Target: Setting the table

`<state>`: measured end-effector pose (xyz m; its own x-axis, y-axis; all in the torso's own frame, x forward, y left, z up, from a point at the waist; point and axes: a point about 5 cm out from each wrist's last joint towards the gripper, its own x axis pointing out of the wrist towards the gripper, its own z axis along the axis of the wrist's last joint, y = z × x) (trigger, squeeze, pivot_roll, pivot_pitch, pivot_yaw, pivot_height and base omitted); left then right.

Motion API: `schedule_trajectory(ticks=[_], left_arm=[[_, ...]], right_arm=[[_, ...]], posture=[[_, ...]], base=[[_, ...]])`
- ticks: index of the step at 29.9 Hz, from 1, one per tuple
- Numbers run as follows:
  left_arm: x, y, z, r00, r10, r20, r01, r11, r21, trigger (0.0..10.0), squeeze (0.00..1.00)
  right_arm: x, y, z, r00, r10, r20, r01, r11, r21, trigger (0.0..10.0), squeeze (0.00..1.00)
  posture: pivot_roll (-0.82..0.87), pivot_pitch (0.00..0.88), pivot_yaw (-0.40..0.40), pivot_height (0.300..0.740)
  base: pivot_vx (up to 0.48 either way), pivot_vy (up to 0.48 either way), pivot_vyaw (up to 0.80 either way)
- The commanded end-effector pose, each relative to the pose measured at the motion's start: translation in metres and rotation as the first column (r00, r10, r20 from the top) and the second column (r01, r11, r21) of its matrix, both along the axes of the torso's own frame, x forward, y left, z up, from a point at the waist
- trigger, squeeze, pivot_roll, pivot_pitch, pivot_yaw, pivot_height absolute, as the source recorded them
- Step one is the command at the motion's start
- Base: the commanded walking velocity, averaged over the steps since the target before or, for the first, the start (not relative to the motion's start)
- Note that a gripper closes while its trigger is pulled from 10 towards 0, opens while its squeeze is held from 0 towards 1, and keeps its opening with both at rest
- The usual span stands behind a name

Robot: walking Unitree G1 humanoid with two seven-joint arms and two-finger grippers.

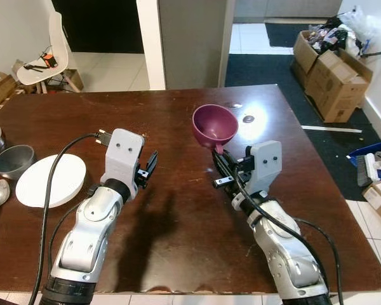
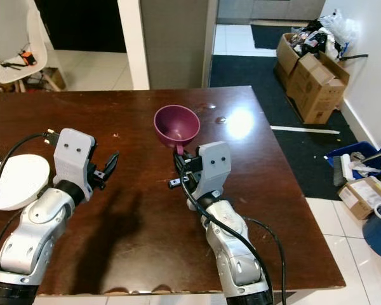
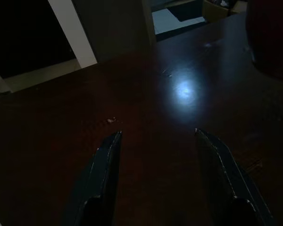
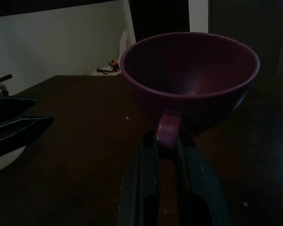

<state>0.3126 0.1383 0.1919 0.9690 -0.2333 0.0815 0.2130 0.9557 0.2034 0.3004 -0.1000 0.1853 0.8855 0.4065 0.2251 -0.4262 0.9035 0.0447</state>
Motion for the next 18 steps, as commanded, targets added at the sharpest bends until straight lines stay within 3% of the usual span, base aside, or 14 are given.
schedule_trajectory(ticks=[1, 18], left_arm=[[0.0006, 0.0009, -0.0053, 1.0, 0.005, -0.015, -0.005, 1.0, 0.013, 10.0, 0.0], [0.0026, -0.0013, -0.0063, 1.0, -0.007, -0.018, 0.007, 1.0, 0.014, 10.0, 0.0]], right_arm=[[-0.0027, 0.0002, 0.0, 1.0, 0.001, 0.011, -0.001, 1.0, 0.001, 10.0, 0.0], [-0.0025, -0.0054, 0.0011, 0.999, -0.031, 0.014, 0.031, 0.999, 0.017, 10.0, 0.0]], posture=[[-0.06, 0.0, 0.116, 0.74], [-0.07, 0.0, 0.123, 0.74]], base=[[0.0, 0.0, 0.75], [0.0, 0.0, 0.75]])
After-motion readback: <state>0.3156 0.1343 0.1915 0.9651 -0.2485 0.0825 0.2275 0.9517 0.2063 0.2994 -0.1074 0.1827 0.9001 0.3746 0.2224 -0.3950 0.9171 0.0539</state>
